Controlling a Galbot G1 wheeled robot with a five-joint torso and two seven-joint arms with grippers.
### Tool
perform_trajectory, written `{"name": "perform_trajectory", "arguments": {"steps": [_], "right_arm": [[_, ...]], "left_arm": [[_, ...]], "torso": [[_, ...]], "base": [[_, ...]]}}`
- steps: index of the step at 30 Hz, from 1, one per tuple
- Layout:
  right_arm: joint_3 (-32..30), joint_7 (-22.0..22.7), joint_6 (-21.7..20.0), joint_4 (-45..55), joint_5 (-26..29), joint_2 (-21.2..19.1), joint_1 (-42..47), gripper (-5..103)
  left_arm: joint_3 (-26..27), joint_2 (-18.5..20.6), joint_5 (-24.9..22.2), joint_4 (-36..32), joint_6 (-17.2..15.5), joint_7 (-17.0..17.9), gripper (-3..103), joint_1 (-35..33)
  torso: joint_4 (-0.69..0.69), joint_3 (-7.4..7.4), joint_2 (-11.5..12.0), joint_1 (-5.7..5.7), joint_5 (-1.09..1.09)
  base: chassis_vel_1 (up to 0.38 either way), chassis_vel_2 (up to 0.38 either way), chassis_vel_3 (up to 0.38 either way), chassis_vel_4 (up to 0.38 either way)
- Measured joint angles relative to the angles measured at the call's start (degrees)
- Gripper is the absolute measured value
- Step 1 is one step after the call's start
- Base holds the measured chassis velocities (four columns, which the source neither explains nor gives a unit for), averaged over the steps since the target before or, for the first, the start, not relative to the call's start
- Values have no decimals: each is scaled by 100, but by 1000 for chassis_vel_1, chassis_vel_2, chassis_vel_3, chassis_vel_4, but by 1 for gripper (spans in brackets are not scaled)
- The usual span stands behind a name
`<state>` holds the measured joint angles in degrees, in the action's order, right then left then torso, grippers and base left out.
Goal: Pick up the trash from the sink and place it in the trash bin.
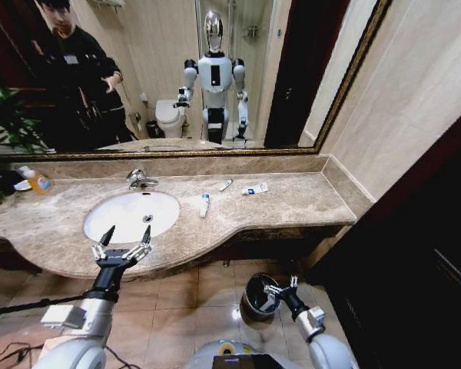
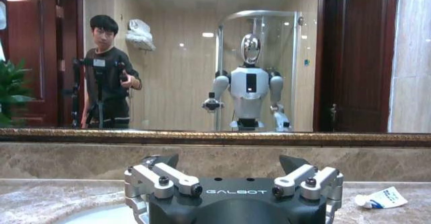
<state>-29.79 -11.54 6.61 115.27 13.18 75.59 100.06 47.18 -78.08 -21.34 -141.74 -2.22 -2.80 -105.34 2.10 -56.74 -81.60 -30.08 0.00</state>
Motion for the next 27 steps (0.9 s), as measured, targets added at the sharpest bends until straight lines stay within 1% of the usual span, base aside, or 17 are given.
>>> {"name": "perform_trajectory", "arguments": {"steps": [2,4,5,8,9,10,12,13,16,17,18,21,22,24,25,27], "right_arm": [[32,123,-309,558,92,-15,-15,100],[71,215,-713,895,206,-29,-220,100],[71,215,-713,895,206,-29,-220,100],[203,527,-1422,1136,429,-148,-975,100],[203,527,-1422,1136,429,-148,-975,100],[240,587,-1575,1117,476,-208,-1243,100],[303,657,-1756,958,548,-321,-1666,100],[303,657,-1756,958,548,-321,-1666,100],[459,784,-1986,548,684,-434,-2399,100],[459,784,-1986,548,684,-434,-2399,100],[530,815,-2050,364,727,-434,-2686,100],[756,962,-2120,-67,813,-394,-3327,100],[756,962,-2120,-67,813,-394,-3327,100],[900,971,-2144,-399,861,-386,-3709,100],[900,971,-2144,-399,861,-386,-3709,100],[971,953,-2142,-754,870,-371,-3984,100]], "left_arm": [[0,0,0,0,0,0,100,0],[0,0,-1,0,0,0,100,0],[0,0,-1,0,0,0,100,0],[0,0,0,0,0,0,100,0],[0,0,0,0,0,0,100,0],[-1,0,-1,0,0,-1,100,0],[0,0,0,0,0,0,100,0],[0,0,0,0,0,0,100,0],[-1,0,0,0,0,-1,100,0],[-1,0,0,0,0,-1,100,0],[-1,0,-1,0,0,-1,100,0],[0,0,0,0,0,0,100,0],[0,0,0,0,0,0,100,0],[-1,0,0,0,0,0,100,0],[-1,0,0,0,0,0,100,0],[0,0,0,0,0,0,100,0]], "torso": [[0,0,0,0,-1],[0,0,0,0,0],[0,0,0,0,0],[1,0,0,0,1],[1,0,0,0,1],[1,-1,0,0,0],[1,-1,1,0,0],[1,-1,1,0,0],[0,-1,1,0,1],[0,-1,1,0,1],[1,-1,1,-1,1],[1,-2,1,-1,0],[1,-2,1,-1,0],[0,-1,1,-1,0],[0,-1,1,-1,0],[1,-1,1,-1,1]], "base": [[0,0,0,0],[0,0,0,0],[0,0,0,0],[0,0,0,0],[0,0,0,0],[0,0,0,0],[0,0,0,0],[0,0,0,0],[0,0,0,0],[0,0,0,0],[0,0,0,0],[0,0,0,0],[0,0,0,0],[0,0,0,0],[0,0,0,0],[0,0,0,0]]}}
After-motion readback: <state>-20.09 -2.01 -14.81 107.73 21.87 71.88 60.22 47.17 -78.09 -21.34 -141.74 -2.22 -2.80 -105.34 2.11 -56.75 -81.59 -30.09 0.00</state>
